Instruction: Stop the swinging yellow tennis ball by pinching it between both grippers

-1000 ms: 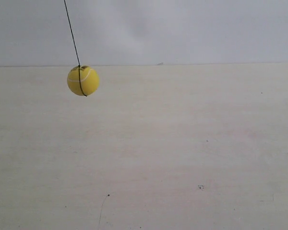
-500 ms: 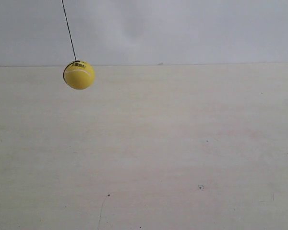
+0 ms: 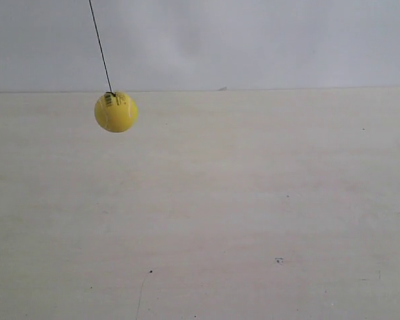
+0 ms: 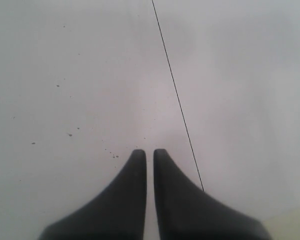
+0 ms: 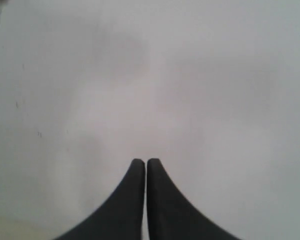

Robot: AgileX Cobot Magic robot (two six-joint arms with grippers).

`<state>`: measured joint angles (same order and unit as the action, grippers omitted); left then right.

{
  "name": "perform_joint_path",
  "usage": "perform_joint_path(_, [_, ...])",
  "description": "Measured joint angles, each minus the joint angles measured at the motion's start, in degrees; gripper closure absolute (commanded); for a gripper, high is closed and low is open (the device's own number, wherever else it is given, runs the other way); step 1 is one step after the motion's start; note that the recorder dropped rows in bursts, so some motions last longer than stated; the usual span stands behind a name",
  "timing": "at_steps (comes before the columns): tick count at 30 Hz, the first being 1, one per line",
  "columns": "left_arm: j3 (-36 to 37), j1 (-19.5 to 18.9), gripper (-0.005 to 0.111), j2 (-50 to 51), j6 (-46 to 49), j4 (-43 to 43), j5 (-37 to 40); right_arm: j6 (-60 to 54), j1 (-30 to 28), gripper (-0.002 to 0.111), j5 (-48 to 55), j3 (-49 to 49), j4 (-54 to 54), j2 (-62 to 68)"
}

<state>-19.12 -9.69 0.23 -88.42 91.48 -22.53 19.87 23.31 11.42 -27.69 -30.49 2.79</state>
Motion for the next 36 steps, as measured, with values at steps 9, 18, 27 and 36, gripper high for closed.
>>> perform_joint_path(9, [0.0, 0.0, 0.102, 0.0, 0.0, 0.0, 0.0, -14.4, -5.1, 0.108, 3.3, 14.0, 10.7, -0.8])
perform_joint_path(18, [0.0, 0.0, 0.102, -0.1, 0.0, 0.0, 0.0, -9.0, -18.3, 0.108, 6.6, 23.2, 16.1, -2.6])
perform_joint_path(27, [0.0, 0.0, 0.102, -0.1, -0.1, 0.0, -0.1, -16.8, -18.7, 0.108, 8.0, 27.5, 20.3, -2.6])
perform_joint_path(36, [0.0, 0.0, 0.102, -0.1, -0.2, 0.0, -0.1, -18.0, -18.7, 0.108, 8.0, 27.5, 22.4, -2.6])
